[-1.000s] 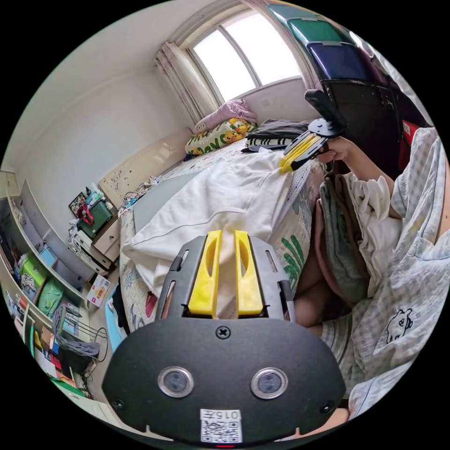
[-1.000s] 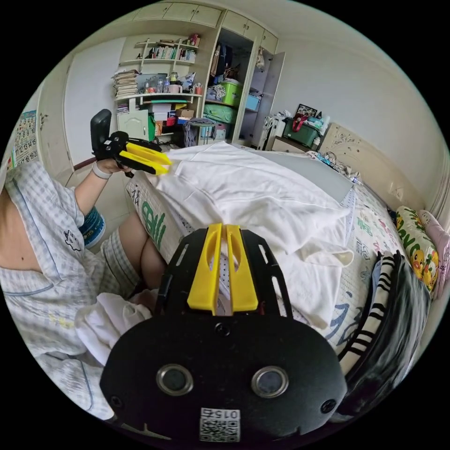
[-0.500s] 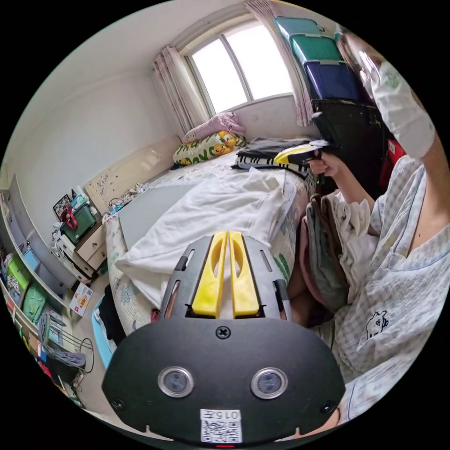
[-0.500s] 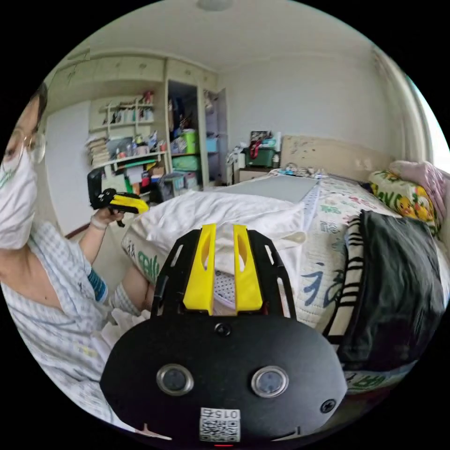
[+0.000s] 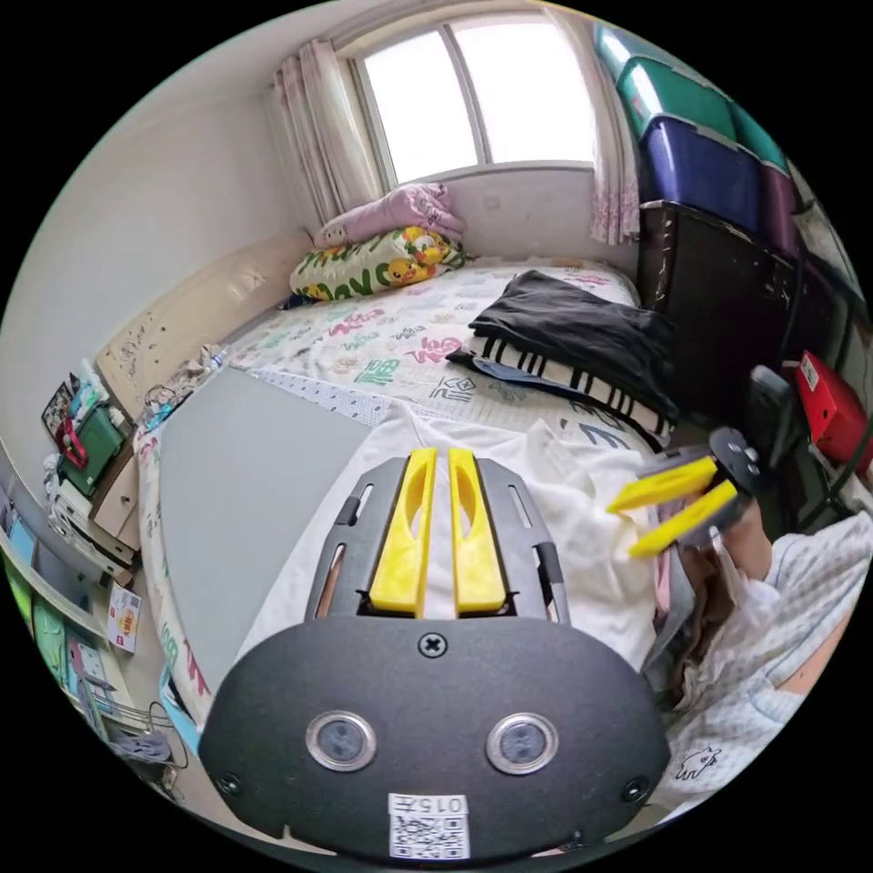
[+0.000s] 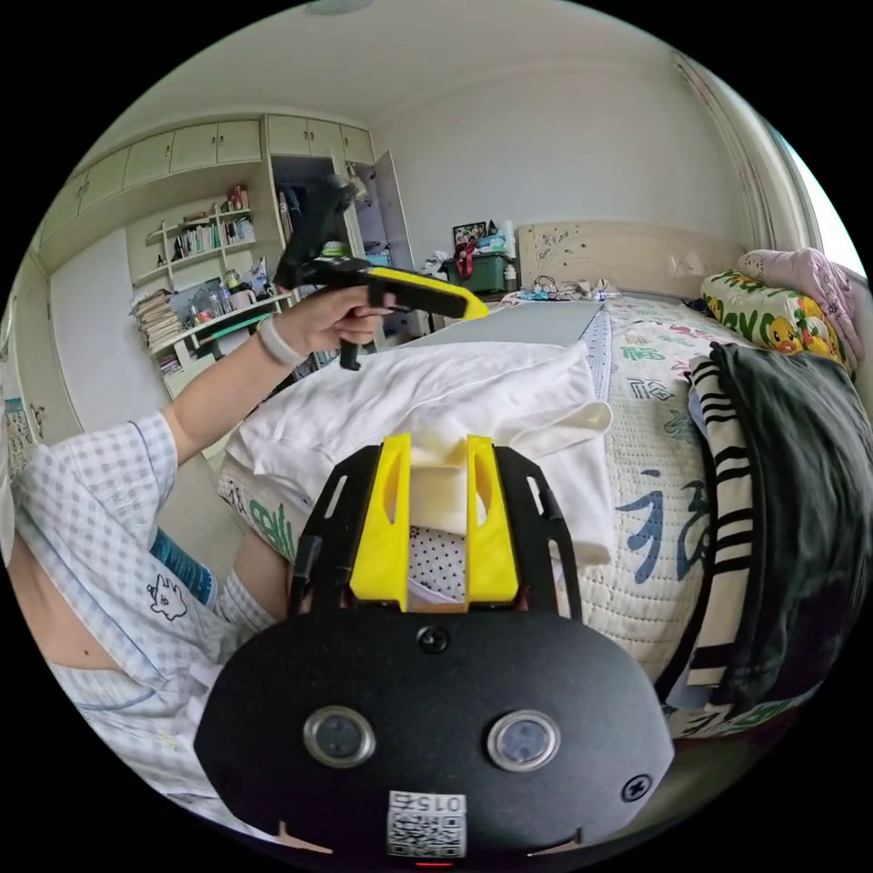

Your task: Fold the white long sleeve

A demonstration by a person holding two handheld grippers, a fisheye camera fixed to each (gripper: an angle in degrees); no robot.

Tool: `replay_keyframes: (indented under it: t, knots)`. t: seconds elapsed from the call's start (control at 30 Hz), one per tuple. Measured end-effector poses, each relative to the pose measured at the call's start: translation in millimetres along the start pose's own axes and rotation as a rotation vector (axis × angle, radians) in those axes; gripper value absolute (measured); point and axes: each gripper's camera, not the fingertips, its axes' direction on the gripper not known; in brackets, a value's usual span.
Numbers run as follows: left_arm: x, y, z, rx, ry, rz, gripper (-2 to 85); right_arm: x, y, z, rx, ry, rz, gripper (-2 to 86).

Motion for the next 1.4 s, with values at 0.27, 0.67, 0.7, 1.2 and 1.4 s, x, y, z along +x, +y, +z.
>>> replay_keyframes:
  t: [0.27,0.67,0.7,1.2,1.4]
  knots:
    - [-41.9,-76.2,165.3,-0.273,-0.041,-0.026,0.5,1.3,2.4,-8.8,-0.049,0.115,-0.135,-0.1]
    - [-88.1,-56.0,173.5,-0.094,-0.031,-0.181,5.4,81.0,11.0,-58.0,0.155,0.325,0.185,8.9]
    - [-93.0,-54.5,173.5,-0.085,-0.043,-0.205,6.2,86.4,11.8,-56.9,0.151,0.338,0.207,9.2]
    - [-73.6,-37.6,265.2,-0.283,0.003,-0.117,3.9,128.8,20.6,-5.5,-0.022,0.106,0.153,2.7]
    - [-54.1,-20.3,258.1,-0.197,-0.032,-0.077,0.9,138.9,42.4,-38.9,0.14,0.124,0.201,-0.2]
